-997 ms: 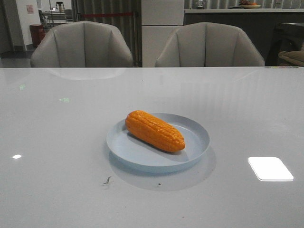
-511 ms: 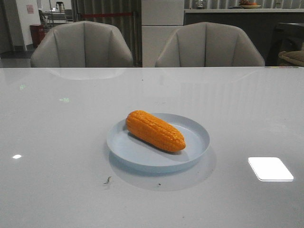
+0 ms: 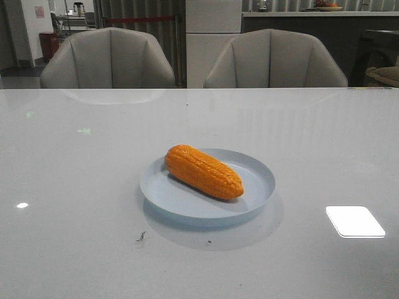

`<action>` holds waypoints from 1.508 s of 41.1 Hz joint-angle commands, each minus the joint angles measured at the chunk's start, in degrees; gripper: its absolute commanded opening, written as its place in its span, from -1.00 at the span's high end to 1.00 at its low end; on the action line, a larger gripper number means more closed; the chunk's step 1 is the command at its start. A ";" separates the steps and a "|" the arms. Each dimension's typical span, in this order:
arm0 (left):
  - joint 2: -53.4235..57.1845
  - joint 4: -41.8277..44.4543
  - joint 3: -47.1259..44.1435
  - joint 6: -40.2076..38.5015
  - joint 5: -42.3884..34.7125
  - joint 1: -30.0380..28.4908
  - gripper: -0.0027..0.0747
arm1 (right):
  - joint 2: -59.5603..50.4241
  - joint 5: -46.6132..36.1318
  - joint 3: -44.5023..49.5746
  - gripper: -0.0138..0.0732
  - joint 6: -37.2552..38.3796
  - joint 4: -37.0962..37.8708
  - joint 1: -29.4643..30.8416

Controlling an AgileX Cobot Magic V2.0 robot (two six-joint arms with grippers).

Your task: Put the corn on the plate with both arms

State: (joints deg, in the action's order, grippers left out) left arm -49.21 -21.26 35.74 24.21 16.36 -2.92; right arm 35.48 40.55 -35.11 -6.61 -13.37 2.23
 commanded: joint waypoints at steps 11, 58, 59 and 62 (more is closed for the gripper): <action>0.31 -0.86 1.73 0.05 -3.98 0.43 0.11 | -0.19 -3.65 -1.44 -0.75 0.04 -0.99 0.42; 43.78 23.26 -32.63 -23.80 -23.76 8.43 0.69 | -0.19 -3.56 -1.44 -0.75 0.04 -0.99 0.42; 45.50 23.26 -33.48 -23.80 -23.76 8.43 0.69 | -0.19 -3.56 -1.44 -0.75 0.04 -0.99 0.42; 49.68 23.26 -36.92 -23.80 -23.76 8.43 0.69 | -0.19 -3.47 -1.44 -0.75 0.04 -0.99 0.42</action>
State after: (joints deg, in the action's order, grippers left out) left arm -2.44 1.94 0.00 1.11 -2.16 5.08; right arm 35.48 40.68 -35.11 -6.52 -13.37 2.33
